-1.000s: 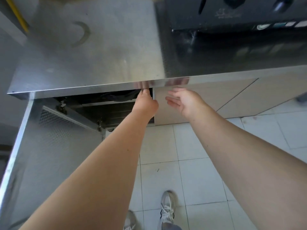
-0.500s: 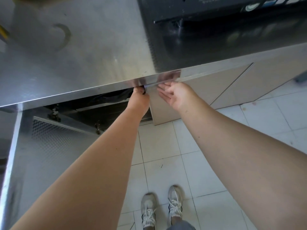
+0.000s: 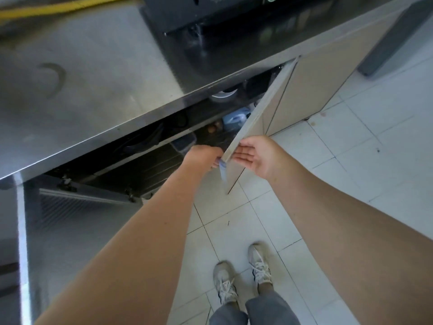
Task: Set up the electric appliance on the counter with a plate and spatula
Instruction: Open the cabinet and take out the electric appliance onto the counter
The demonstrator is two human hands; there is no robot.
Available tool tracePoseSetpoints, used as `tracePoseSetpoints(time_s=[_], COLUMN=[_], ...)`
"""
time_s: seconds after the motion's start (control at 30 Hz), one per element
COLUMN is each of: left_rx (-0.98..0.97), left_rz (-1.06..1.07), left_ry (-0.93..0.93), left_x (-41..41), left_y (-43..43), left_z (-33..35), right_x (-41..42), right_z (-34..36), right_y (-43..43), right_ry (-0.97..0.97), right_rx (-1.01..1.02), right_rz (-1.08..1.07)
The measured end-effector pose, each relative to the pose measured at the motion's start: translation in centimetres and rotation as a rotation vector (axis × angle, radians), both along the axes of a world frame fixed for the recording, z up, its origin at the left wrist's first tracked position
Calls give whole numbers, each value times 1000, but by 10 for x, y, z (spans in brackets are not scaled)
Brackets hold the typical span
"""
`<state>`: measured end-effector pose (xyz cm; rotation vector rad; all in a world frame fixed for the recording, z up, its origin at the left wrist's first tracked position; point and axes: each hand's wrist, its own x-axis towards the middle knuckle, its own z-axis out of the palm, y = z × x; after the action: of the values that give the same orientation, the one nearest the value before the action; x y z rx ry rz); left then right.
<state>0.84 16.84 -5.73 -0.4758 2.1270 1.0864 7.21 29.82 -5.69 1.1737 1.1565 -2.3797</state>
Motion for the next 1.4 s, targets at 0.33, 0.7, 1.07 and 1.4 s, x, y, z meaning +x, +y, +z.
tracePoseSetpoints(time_s=[0.33, 0.7, 1.07, 1.4], left_rx=[149, 370, 425, 312], left_rz=[-157, -144, -58, -33], left_ry=[-98, -213, -123, -45], left_x=[76, 153, 166, 159], left_y=[65, 177, 304, 305], left_z=[-13, 17, 7, -7], right_x=[77, 137, 179, 195], right_z=[-1, 13, 13, 10], right_y=[54, 155, 270, 275], right_ry=[-7, -110, -205, -180], right_rx=[133, 403, 702, 613], right_rz=[7, -16, -84, -130])
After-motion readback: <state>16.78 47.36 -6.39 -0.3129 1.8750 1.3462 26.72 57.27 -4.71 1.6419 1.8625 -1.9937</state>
